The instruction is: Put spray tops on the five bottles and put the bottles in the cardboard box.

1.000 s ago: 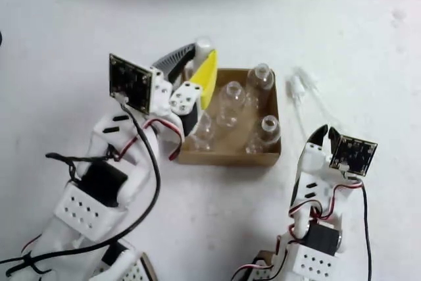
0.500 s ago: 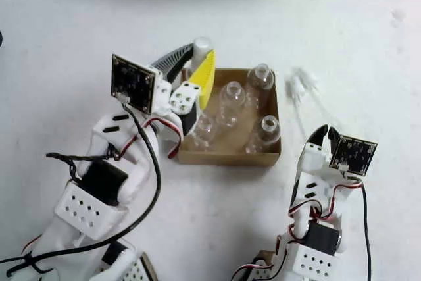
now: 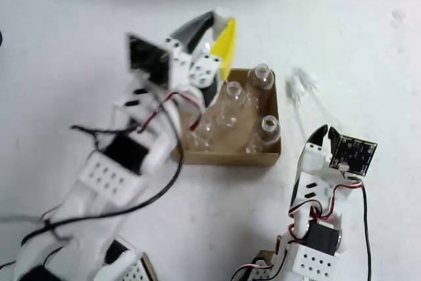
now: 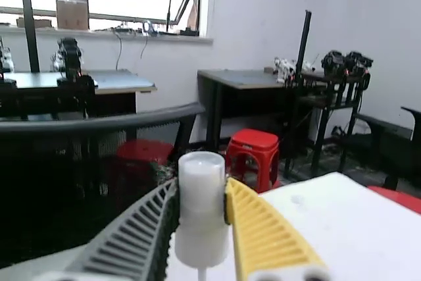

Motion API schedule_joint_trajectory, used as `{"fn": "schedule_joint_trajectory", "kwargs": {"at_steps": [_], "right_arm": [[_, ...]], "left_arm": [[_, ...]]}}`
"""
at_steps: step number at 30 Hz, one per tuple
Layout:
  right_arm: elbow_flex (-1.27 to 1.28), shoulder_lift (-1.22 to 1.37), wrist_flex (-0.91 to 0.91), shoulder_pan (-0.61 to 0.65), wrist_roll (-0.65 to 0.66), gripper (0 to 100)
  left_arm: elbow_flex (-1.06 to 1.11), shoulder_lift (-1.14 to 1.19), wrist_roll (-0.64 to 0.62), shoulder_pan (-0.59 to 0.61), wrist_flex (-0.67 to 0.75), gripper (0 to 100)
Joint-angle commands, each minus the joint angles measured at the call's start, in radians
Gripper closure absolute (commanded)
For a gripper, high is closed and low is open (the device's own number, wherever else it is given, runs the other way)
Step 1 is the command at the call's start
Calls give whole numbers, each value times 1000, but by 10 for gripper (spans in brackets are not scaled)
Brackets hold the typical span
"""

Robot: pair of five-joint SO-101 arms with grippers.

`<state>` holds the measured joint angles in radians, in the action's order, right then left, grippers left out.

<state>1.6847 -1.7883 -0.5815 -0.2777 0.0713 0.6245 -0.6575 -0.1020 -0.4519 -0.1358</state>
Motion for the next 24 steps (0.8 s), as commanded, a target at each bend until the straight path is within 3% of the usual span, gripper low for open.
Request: {"fn": "schedule_joint_trajectory", "kwargs": {"at_steps": [1,7,24], "right_arm": [[6,-2,27,4,2,978],[6,-2,27,10,61,981],[6,-2,25,10,64,981]], "left_arm": [[-57,77,11,-19,63,979],[-57,84,11,-18,63,979],[-57,133,12,-27,123,979]]}}
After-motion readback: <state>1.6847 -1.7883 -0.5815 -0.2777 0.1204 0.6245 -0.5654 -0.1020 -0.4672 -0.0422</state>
